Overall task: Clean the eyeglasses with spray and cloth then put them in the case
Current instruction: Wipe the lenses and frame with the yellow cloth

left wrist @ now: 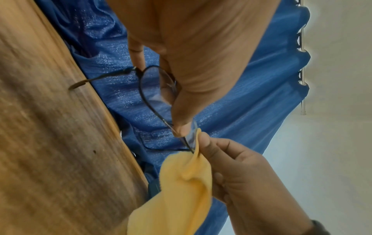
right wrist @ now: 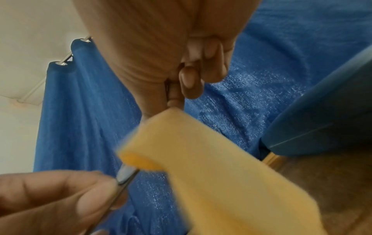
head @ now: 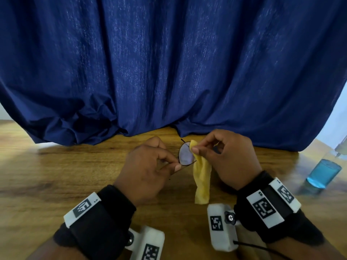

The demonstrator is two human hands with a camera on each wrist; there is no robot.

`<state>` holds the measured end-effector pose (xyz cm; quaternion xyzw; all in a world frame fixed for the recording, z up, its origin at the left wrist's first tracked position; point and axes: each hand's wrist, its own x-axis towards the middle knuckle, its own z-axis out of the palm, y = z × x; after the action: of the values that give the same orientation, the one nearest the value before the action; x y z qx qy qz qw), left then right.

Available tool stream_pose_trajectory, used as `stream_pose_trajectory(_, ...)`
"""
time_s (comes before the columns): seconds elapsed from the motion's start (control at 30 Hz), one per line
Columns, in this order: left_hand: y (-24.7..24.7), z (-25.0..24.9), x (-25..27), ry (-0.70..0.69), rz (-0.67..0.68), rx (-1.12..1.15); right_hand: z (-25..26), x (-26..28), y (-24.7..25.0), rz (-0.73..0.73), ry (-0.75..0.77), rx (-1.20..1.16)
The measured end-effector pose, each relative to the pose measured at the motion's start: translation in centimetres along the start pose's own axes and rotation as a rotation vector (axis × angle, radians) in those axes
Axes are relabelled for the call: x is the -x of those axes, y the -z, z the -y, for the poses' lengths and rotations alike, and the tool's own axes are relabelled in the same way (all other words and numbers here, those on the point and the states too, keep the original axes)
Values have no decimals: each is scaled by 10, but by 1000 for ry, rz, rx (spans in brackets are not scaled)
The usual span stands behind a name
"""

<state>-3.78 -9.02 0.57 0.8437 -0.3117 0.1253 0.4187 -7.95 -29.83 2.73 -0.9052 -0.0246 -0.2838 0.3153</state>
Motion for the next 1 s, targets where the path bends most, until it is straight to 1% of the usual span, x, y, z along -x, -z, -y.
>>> stream_pose_trajectory(0.07, 2, 0, 0, 11, -6, -7, 4, 3, -5, 72, 30, -4)
stream_pose_trajectory(0.13, 1, -1, 0, 3, 7, -10, 8, 6, -13, 91, 88, -12)
stream_pose_trajectory(0.2, -1, -2, 1, -9, 30, -12, 7, 7, -17, 51, 113, -17)
stream_pose_trajectory(0.3, -3, -3, 2, -14, 55, -34, 4, 3, -10, -36, 66, 19)
stream_pose_trajectory(0.37, -1, -1, 1, -4, 47, -35, 0, 1, -4, -42, 32, 44)
stream_pose_trajectory(0.47, 2, 1, -1, 18, 8, -15, 2, 1, -3, 22, 24, 63)
stream_pose_trajectory(0.57, 3, 0, 0, 15, 3, -14, 10, 6, -11, 114, 74, 39)
stream_pose_trajectory(0.6, 2, -1, 0, 1, 14, -13, 12, 7, -14, 102, 97, 30)
stream_pose_trajectory(0.7, -3, -5, 2, -48, 55, -1, 11, 7, -13, -40, 137, 19)
stream_pose_trajectory(0.8, -4, -5, 3, -62, 54, -19, 3, 3, -7, -129, 83, 4)
stream_pose_trajectory(0.9, 1, 0, 0, -26, 21, -34, -1, 1, -6, -82, 49, 38)
stream_pose_trajectory(1.0, 5, 1, -2, -8, -6, -32, 4, 4, -13, -5, 96, 39)
